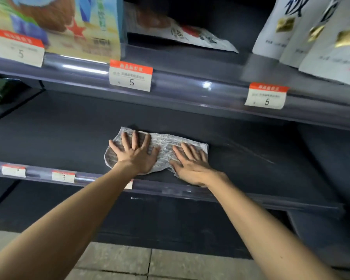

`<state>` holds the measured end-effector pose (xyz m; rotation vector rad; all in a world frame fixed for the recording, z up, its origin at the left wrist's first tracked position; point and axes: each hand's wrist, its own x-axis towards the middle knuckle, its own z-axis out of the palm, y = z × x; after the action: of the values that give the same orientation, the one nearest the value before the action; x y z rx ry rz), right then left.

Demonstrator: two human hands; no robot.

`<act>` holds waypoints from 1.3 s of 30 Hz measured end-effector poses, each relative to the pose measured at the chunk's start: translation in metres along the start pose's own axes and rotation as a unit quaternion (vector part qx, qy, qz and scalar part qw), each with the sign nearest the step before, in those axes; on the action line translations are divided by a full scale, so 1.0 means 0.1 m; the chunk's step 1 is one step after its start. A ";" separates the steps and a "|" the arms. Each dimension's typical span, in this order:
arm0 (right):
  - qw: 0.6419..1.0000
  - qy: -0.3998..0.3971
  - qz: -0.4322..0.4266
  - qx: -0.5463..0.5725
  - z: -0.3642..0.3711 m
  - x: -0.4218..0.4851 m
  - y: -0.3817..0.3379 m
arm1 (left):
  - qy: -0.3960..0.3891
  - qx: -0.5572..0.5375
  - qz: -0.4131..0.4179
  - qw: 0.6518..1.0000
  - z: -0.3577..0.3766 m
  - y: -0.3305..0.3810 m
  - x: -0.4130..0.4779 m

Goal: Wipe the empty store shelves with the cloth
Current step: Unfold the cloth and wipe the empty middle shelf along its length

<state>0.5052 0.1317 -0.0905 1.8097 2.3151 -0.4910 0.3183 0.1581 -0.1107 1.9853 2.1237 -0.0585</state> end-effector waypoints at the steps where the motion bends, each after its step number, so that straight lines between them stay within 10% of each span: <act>1: 1.000 -0.012 -0.002 0.007 0.02 -0.10 0.04 | -0.006 0.001 -0.002 1.000 0.03 0.03 -0.07; 39: 0.997 0.076 0.028 -0.015 -0.42 0.86 1.35 | 0.043 0.012 0.000 0.999 -0.06 1.21 1.04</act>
<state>0.6163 0.2537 -0.1002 1.9549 2.3466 -0.3197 0.4313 0.2711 -0.1095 2.0375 2.1845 0.0023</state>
